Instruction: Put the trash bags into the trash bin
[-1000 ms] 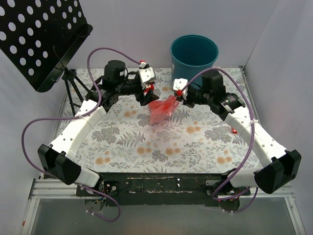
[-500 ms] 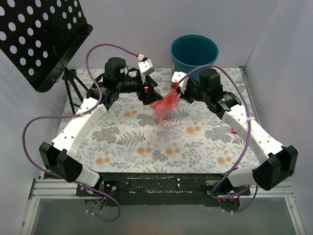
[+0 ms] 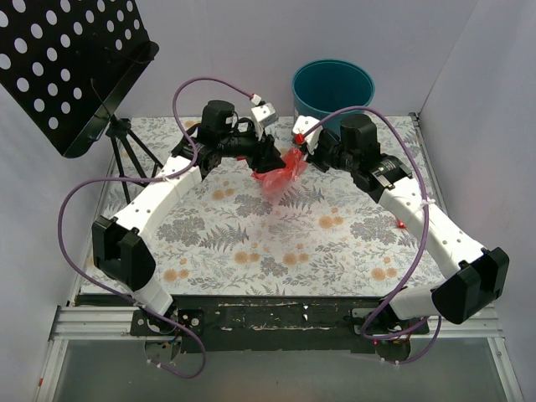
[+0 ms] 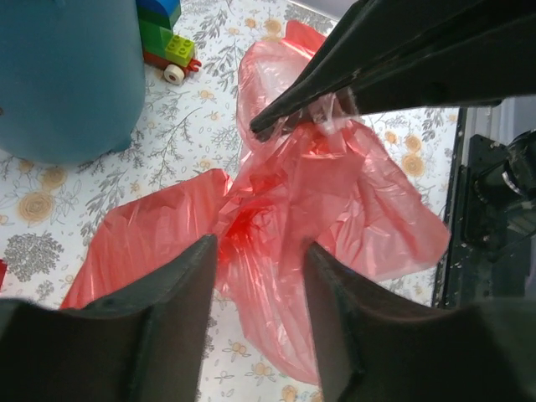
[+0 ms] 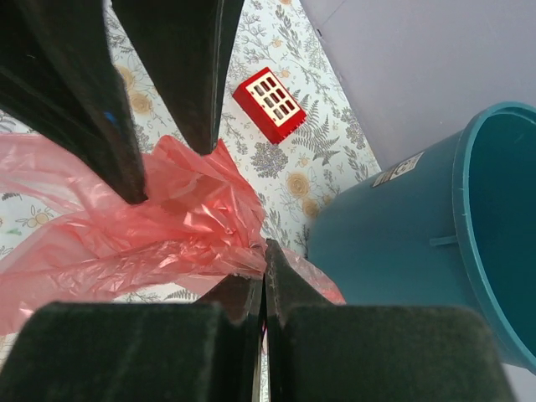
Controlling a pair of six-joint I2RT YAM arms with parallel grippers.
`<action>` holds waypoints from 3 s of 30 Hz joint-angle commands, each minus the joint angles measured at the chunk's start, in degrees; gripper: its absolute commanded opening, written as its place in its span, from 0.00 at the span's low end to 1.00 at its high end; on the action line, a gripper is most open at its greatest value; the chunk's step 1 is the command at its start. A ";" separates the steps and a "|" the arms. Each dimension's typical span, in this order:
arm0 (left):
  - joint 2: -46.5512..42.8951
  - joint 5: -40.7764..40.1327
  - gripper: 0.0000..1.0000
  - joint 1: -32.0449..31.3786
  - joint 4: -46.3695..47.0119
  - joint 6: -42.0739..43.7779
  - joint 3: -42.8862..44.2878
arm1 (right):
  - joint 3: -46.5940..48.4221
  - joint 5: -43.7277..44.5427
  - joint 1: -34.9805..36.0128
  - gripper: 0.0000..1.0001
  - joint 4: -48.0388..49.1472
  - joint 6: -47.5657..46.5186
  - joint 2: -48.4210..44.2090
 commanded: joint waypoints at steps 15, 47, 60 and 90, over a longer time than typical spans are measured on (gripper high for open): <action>-10.38 -32.93 0.00 1.20 11.75 7.33 -10.08 | -3.77 7.42 -7.54 0.01 3.12 7.86 -2.17; -13.54 -48.69 0.00 4.36 15.53 7.68 -13.24 | -6.76 12.53 -22.49 0.01 1.63 24.29 -3.40; -18.10 -30.07 0.00 4.71 20.18 3.11 -17.02 | -6.42 -27.02 -22.15 0.41 4.97 22.20 -6.21; -26.19 -13.65 0.67 3.84 4.80 15.31 -18.51 | -0.79 -19.39 -7.12 0.01 11.56 25.00 6.36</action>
